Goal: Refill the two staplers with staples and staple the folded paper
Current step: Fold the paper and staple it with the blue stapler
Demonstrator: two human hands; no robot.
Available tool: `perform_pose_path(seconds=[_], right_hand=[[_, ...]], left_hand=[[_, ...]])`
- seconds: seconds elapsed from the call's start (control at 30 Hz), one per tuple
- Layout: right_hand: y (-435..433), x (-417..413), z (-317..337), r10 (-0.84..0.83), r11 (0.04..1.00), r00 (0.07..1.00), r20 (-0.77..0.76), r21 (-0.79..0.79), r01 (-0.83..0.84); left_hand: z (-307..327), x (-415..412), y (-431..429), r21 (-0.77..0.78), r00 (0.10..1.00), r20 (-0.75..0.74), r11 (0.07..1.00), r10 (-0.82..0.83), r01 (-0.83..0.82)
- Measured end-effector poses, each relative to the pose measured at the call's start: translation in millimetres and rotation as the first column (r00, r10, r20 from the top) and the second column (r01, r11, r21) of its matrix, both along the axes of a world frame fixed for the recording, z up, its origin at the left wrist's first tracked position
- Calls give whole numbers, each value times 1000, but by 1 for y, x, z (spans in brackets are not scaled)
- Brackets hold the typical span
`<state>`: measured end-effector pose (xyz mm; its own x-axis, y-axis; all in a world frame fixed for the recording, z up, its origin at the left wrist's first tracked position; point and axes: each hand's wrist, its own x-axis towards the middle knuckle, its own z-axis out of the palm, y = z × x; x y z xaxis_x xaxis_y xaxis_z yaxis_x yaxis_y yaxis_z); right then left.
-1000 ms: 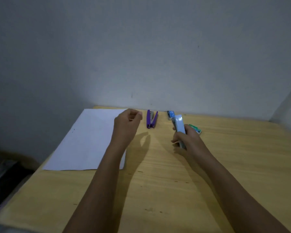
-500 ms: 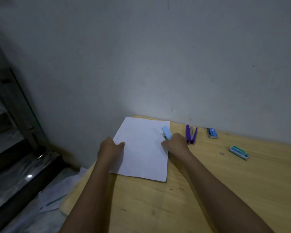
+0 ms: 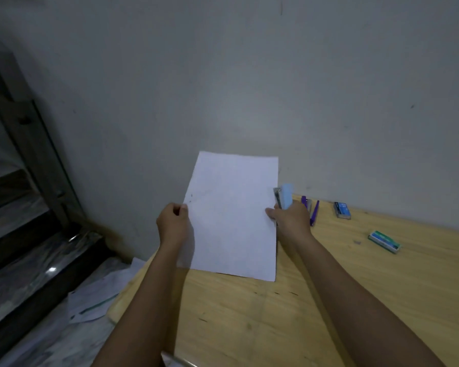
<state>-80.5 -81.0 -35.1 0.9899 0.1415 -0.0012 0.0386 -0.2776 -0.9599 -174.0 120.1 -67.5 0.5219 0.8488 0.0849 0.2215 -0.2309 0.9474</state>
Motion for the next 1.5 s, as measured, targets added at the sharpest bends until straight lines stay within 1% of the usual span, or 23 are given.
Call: perform_pose_path(seconds=[0.07,0.1,0.23,0.4,0.5,0.6,0.7,0.8,0.9,0.97,1.13,1.27,1.4,1.5], right_hand=[[-10,0,9,-17,995,1000,13,97,16],[-15,1,13,-29,993,999,30,118,25],[-44,4,32,-114,978,989,91,186,96],[-87,5,46,-189,961,965,181,237,144],[-112,3,52,-221,955,937,272,255,151],[-137,1,56,-249,948,899,360,281,150],[-156,0,61,-235,954,873,428,272,124],[-174,-2,65,-252,957,829,499,259,135],[-186,-4,70,-287,944,778,559,301,132],[-192,-5,71,-316,935,771,553,320,153],[-203,-7,68,-366,910,769,524,373,179],[-207,-10,66,-315,926,795,519,351,138],[-211,-6,63,-250,947,835,490,304,105],[-214,-3,60,-213,961,859,465,260,97]], left_hand=[[9,3,-5,-12,999,36,1000,-16,17],[14,4,-8,-24,997,65,999,-34,35],[35,12,-34,-60,967,186,981,-172,186],[54,20,-70,-41,892,308,933,-329,358],[59,25,-89,32,862,350,925,-366,380],[64,31,-110,97,837,360,909,-412,406],[73,35,-130,102,810,395,897,-434,431],[83,38,-145,112,767,456,885,-450,453],[92,40,-156,120,722,491,859,-488,499],[94,43,-164,133,724,471,852,-504,507],[93,48,-173,63,698,465,807,-544,587],[93,44,-176,77,684,475,800,-554,595],[92,41,-172,126,664,479,793,-575,596],[91,40,-168,162,649,450,770,-614,617]])
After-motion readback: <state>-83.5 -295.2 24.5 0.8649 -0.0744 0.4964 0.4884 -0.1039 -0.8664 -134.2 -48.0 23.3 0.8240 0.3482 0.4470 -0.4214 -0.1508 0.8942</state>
